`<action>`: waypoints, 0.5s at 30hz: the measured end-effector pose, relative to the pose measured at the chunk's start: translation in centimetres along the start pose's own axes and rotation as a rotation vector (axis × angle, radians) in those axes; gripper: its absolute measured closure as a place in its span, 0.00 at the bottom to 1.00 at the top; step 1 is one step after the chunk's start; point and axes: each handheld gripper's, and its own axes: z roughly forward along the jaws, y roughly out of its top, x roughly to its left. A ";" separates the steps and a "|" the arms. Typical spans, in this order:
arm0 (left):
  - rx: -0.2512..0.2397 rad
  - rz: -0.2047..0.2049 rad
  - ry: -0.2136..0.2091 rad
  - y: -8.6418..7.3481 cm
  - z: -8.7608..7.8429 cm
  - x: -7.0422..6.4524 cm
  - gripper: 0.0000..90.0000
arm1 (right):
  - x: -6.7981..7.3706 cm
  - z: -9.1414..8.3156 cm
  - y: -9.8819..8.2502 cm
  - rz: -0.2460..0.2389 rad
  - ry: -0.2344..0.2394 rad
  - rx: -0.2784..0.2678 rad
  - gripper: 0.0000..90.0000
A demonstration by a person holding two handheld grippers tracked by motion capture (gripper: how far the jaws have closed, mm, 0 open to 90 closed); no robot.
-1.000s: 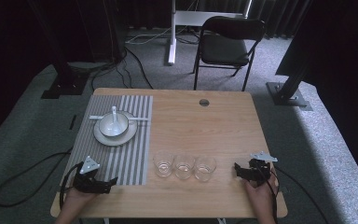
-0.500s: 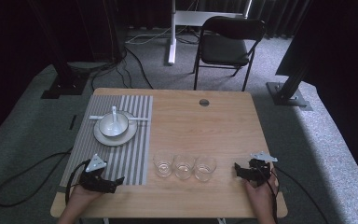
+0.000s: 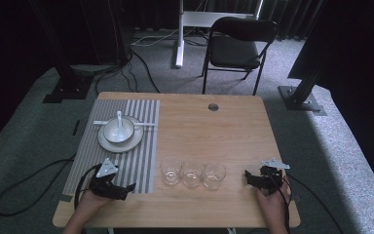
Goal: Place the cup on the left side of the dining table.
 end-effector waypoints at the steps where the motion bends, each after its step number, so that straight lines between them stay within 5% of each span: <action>1: -0.001 0.004 0.000 0.2 0.1 -0.1 0.00 | 0.0 0.0 0.0 -0.001 0.000 0.000 0.14; 15: 0.006 0.068 -0.026 2.0 0.9 -1.3 0.00 | 0.0 0.0 0.0 -0.001 0.000 0.000 0.14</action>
